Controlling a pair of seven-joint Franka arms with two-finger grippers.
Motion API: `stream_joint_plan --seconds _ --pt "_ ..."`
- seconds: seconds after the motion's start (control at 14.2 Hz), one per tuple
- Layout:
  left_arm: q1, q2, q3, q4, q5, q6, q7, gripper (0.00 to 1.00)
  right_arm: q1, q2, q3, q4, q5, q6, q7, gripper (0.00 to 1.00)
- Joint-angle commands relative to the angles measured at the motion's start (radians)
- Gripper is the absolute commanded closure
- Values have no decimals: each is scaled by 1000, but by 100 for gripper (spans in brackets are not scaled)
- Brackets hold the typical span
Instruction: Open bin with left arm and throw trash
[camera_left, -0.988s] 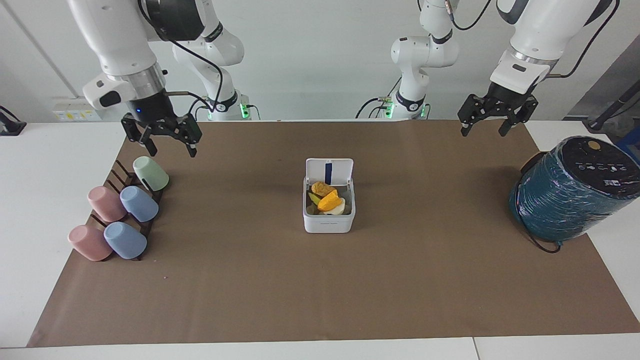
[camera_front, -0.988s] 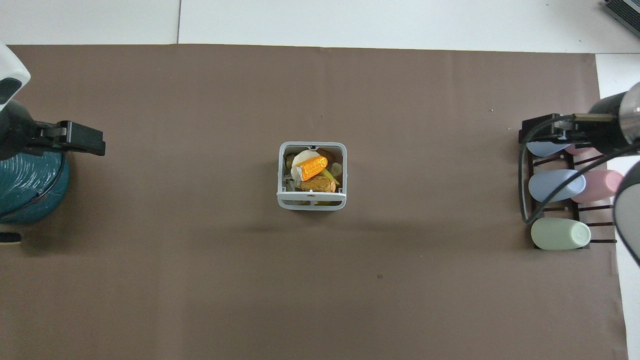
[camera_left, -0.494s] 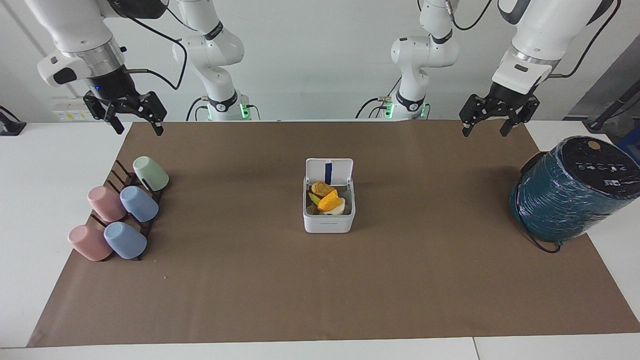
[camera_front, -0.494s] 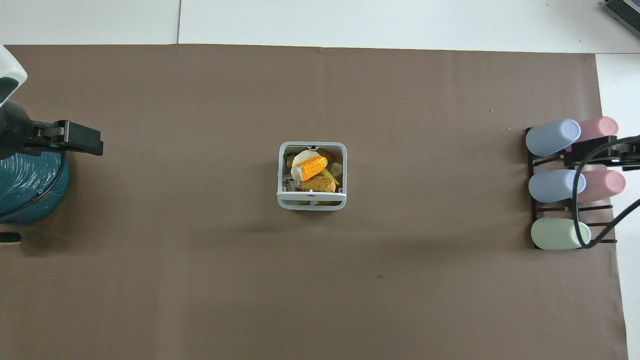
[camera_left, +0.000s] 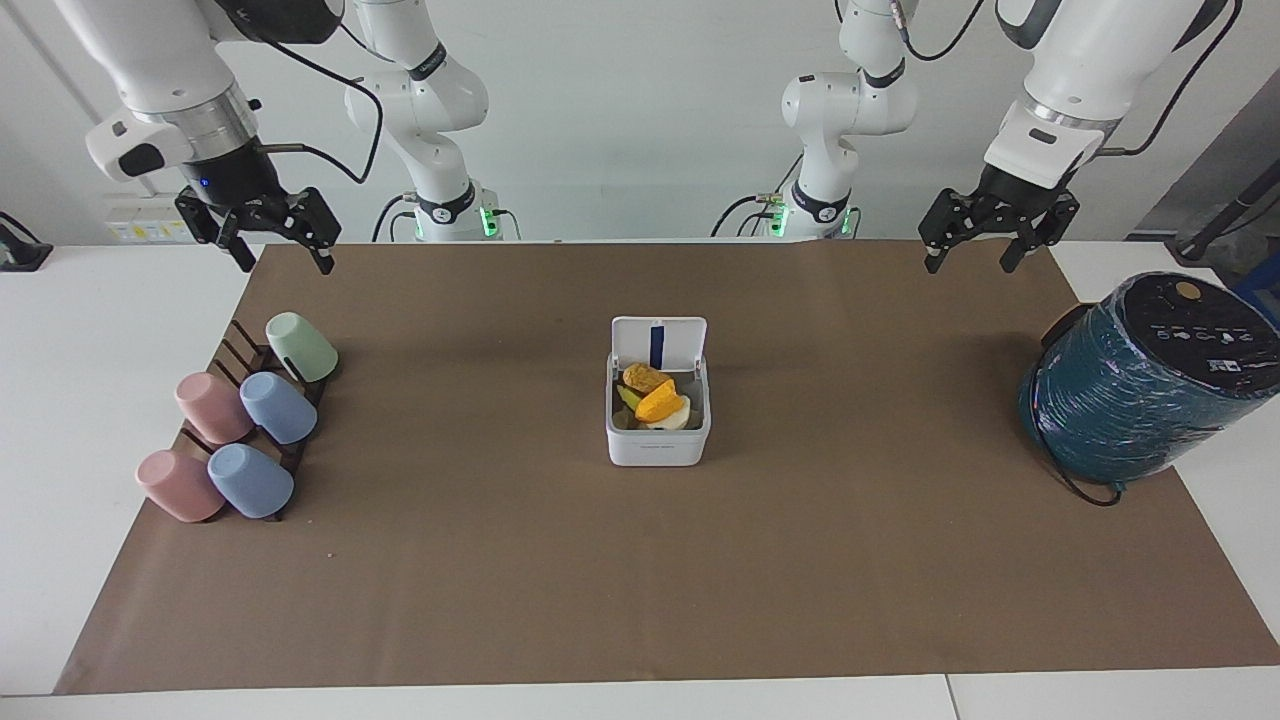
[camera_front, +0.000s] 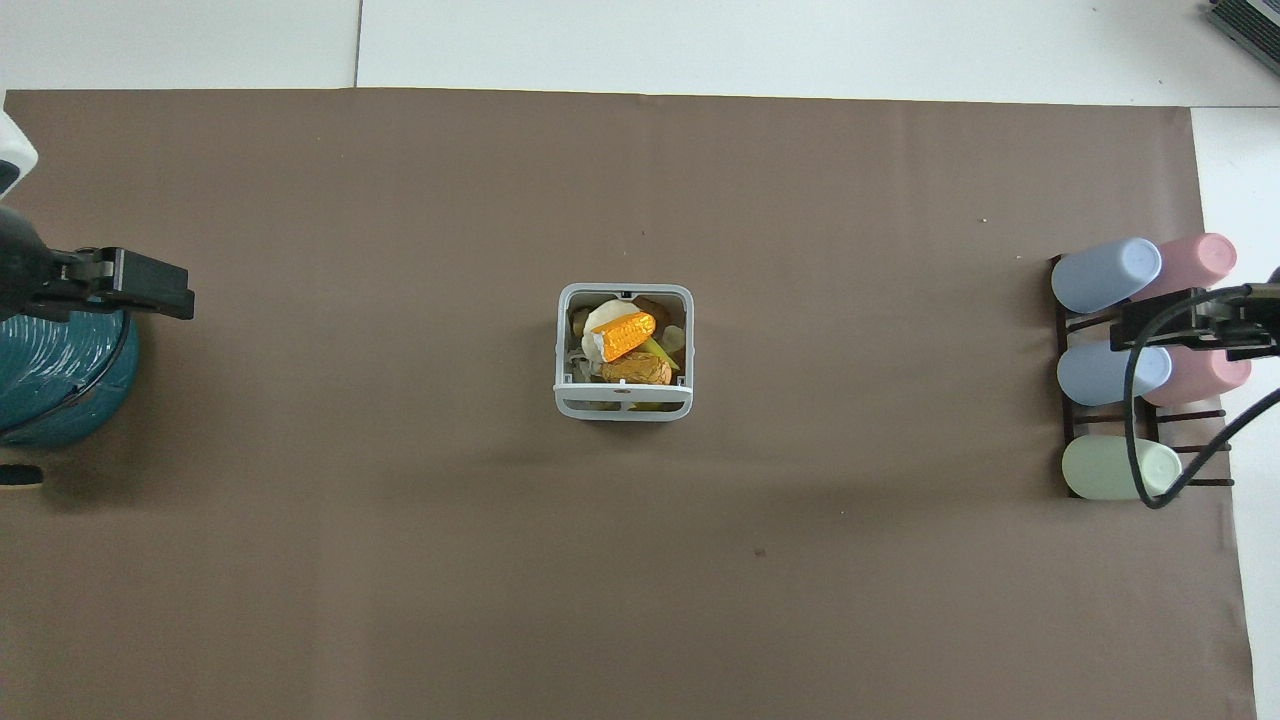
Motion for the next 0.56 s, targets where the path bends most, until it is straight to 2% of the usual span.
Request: stream_joint_plan --seconds 0.0,0.49 --pt "9 -22 -6 -14 30 -18 14 0 4 -3 -5 26 -31 -28 20 0" --pt "9 -22 -6 -14 29 -21 14 0 10 -7 -2 15 -43 -31 2 0"
